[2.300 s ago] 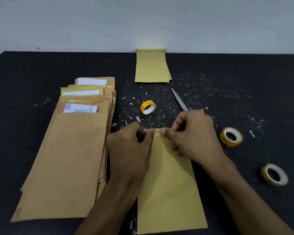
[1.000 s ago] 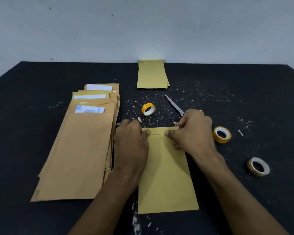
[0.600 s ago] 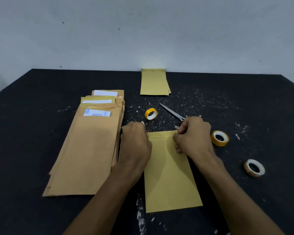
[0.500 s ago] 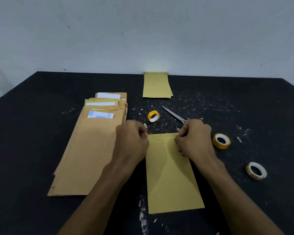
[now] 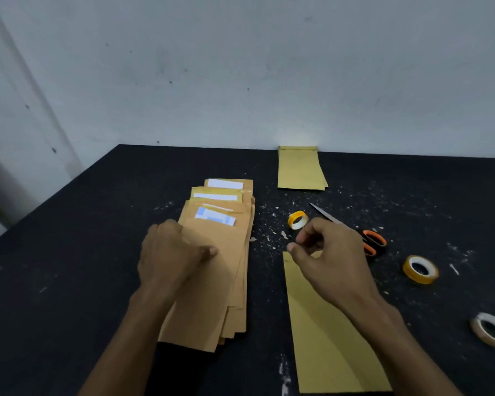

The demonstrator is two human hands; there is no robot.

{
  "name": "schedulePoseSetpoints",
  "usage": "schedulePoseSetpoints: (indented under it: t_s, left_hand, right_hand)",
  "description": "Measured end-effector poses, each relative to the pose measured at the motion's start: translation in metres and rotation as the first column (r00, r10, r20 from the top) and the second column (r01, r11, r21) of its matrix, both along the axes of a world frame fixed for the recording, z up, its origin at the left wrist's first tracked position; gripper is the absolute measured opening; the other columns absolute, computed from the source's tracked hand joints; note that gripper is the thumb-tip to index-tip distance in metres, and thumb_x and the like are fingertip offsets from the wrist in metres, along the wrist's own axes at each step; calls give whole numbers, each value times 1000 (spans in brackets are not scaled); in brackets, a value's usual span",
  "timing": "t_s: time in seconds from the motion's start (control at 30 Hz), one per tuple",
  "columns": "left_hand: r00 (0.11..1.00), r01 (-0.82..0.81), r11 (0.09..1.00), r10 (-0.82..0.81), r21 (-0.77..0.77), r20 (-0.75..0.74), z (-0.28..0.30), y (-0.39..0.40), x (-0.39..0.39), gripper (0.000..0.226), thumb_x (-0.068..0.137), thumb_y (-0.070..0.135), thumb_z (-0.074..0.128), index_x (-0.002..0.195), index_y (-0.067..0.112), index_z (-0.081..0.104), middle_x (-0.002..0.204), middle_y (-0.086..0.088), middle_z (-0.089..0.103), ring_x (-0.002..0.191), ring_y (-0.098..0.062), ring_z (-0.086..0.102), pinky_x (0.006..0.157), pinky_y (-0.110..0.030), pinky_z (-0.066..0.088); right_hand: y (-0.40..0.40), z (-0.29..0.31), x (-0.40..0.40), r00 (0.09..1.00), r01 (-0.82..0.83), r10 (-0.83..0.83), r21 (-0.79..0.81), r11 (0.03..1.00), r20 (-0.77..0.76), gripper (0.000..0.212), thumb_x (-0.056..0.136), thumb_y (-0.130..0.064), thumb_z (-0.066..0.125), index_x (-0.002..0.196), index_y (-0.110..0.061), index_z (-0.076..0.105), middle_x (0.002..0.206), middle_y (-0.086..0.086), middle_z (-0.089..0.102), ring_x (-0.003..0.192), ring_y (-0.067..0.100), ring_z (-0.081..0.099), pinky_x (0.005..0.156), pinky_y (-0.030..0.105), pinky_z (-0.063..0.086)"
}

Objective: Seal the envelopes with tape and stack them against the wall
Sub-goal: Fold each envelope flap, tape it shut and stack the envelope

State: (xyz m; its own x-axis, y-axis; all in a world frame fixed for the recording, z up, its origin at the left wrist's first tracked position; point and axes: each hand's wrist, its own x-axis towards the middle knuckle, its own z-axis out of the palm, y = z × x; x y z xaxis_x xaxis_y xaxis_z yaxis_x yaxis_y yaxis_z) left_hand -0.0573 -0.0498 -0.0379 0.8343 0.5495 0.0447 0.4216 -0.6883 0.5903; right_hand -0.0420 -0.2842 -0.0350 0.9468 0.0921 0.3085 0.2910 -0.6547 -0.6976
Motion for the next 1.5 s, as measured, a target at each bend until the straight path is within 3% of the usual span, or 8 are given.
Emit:
schedulePoseSetpoints:
  t_s: [0.2, 0.5, 0.63, 1.03, 1.17, 1.27, 1.37, 1.5]
  left_hand:
    - [960, 25, 992, 12, -125, 281, 1, 9, 0, 30, 75, 18, 84, 98, 12, 66, 100, -4, 67, 87, -17, 61, 69, -32, 51]
    - [822, 504, 772, -291, -388, 489, 55, -6, -21, 14, 87, 9, 70, 100, 15, 72, 81, -1, 78, 78, -12, 73, 69, -21, 55]
    - [777, 584, 707, -347, -398, 525, 73, -17, -27, 15, 85, 4, 68, 96, 14, 72, 77, -1, 77, 73, -9, 73, 62, -11, 51]
    - [758, 621, 666, -377, -414, 532, 78, -30, -27, 15, 84, 3, 69, 95, 13, 74, 78, -3, 77, 73, -12, 74, 63, -14, 54]
    - [749, 619, 735, -447, -276, 489, 75, -33, -24, 15, 86, 18, 74, 100, 22, 73, 85, 10, 77, 82, -3, 72, 67, -12, 53]
    - [729, 602, 797, -572, 45, 375, 67, -39, -22, 75, 61, 68, 72, 125, 31, 63, 111, 24, 67, 99, 5, 63, 80, -15, 53]
    - [728, 601, 776, -631, 193, 269, 62, -50, -21, 113, 46, 82, 65, 144, 31, 45, 134, 20, 53, 116, -1, 52, 96, -29, 48]
    - [682, 637, 747, -661, 192, 312, 59, -54, -15, 94, 61, 74, 65, 142, 29, 49, 130, 19, 57, 114, 0, 54, 95, -27, 49]
  right_hand:
    - [8, 0, -1, 998, -63, 62, 55, 996, 18, 18, 82, -21, 79, 77, -28, 64, 75, -14, 66, 74, 3, 63, 71, 30, 57]
    - [8, 63, 15, 979, -201, 205, 311, 929, 20, 29, 88, -20, 73, 115, -25, 66, 102, -11, 71, 101, 3, 66, 80, 28, 56]
    - [-1, 88, 16, 889, -359, 437, 388, 849, -134, 36, 94, -5, 65, 127, -17, 60, 84, 2, 78, 85, 13, 75, 74, 28, 60]
    - [-13, 94, 12, 876, -321, 456, 513, 796, -159, 41, 80, 1, 78, 115, -17, 68, 79, 17, 75, 73, 26, 74, 70, 40, 62]
    - [-12, 93, 11, 838, -331, 487, 482, 811, -245, 35, 86, 6, 70, 108, -21, 67, 82, 17, 77, 73, 29, 75, 71, 42, 63]
    - [-11, 88, 15, 874, -277, 432, 502, 819, -223, 35, 84, 8, 72, 111, -14, 68, 82, 16, 77, 74, 34, 75, 72, 51, 62]
    - [-11, 86, 16, 890, -258, 408, 513, 819, -203, 38, 79, 8, 76, 108, -15, 68, 80, 12, 77, 71, 29, 76, 66, 46, 63]
    - [-10, 84, 15, 911, -247, 378, 518, 819, -163, 40, 75, 11, 77, 103, -16, 68, 75, 13, 76, 66, 28, 74, 62, 40, 61]
